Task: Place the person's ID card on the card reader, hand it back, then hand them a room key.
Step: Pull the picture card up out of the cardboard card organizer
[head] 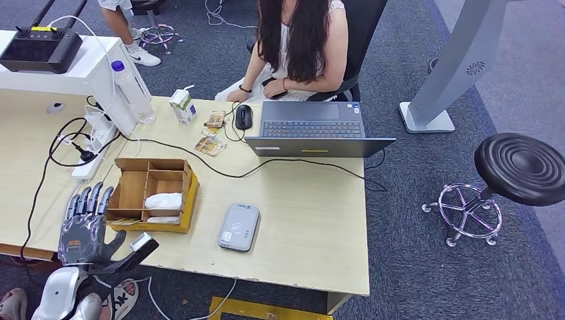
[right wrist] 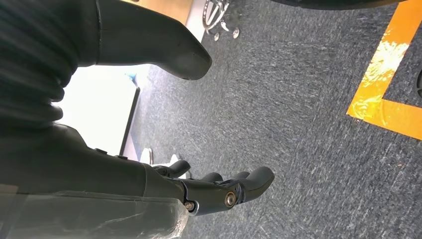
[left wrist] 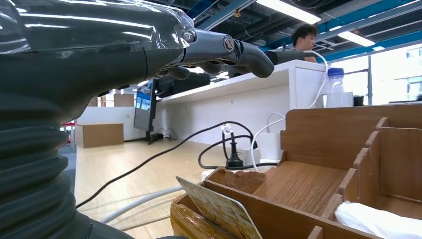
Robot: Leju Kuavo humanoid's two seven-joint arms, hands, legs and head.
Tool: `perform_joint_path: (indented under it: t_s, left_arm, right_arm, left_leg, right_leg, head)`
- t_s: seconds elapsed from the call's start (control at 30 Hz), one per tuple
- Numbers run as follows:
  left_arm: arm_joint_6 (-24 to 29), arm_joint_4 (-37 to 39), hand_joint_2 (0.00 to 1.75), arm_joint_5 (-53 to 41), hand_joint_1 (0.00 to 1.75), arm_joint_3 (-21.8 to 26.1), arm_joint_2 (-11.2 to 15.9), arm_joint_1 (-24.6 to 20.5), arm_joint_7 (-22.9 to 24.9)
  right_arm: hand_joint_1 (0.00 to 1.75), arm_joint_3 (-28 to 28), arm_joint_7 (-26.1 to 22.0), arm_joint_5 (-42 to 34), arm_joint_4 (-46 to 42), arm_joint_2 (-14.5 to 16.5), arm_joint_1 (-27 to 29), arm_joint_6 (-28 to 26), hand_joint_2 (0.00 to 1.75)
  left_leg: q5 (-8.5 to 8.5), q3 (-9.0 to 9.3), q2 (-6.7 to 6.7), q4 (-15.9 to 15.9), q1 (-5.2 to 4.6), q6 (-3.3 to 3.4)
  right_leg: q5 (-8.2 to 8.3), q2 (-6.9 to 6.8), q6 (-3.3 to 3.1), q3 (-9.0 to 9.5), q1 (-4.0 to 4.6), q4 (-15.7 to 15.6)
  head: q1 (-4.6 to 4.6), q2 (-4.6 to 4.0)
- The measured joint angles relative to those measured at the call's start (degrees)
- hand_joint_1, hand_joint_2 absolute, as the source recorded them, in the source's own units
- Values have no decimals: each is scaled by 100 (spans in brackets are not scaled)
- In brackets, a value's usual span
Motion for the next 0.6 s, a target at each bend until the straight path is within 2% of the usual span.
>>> perform_joint_path:
  t_s: [0.6]
  left_arm:
    - [1,0,175,-27,0,-2,-108,-10,-13]
  right_arm:
    - [0,102,-22,-34,0,-9,-7,3,175]
  left_leg:
    - [0,0,1,0,0,0]
  right_leg:
    - [0,0,0,0,0,0]
  head:
    - [0,0]
